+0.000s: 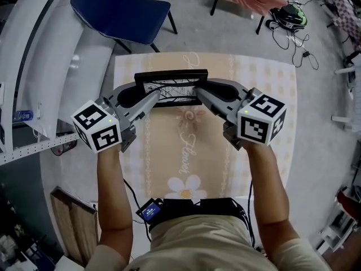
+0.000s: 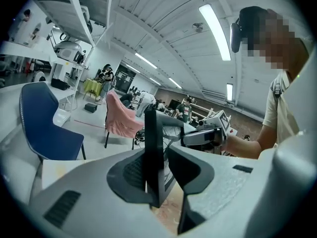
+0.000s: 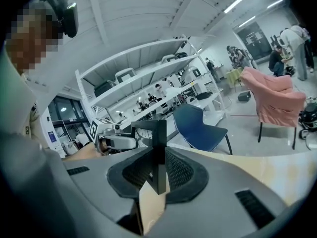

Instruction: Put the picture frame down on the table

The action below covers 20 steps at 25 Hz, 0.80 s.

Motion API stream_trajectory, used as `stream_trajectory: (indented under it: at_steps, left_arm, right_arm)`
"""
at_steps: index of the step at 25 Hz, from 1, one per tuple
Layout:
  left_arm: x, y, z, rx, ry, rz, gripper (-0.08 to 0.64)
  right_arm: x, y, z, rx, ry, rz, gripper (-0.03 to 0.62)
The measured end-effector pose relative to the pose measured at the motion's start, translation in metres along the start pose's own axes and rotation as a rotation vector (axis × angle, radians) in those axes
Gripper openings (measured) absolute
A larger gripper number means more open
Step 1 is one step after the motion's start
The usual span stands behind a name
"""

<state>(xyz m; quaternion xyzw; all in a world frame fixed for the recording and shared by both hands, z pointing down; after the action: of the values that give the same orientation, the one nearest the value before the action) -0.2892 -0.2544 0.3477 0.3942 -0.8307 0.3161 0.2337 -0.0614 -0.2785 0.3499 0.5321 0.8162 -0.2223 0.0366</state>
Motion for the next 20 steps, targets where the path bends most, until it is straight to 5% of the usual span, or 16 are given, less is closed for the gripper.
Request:
stream_trajectory:
  at_steps: [5,20]
  left_arm:
    - [0.054,-0.021,-0.015,0.009,0.044,0.009,0.101]
    - [0.115,-0.061,-0.043,0.075,0.162,0.039,0.104]
  right_arm:
    - [-0.032,-0.037,-0.031,0.04,-0.018,-0.015,0.069]
    - [-0.079,-0.073,-0.079,0.144,-0.088,-0.021,0.071]
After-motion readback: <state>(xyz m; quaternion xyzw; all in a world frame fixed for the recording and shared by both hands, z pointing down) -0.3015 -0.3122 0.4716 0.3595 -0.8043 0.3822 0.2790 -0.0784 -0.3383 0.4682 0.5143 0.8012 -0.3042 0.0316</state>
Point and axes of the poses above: the fingertips, and each gripper's own axes: y backward along the fingers, x to its left, z out of its top, the point moved 8 cm from there along y, backward along the fingers, and after that the axes turned 15 degrees about y, right-handed, at the moved point
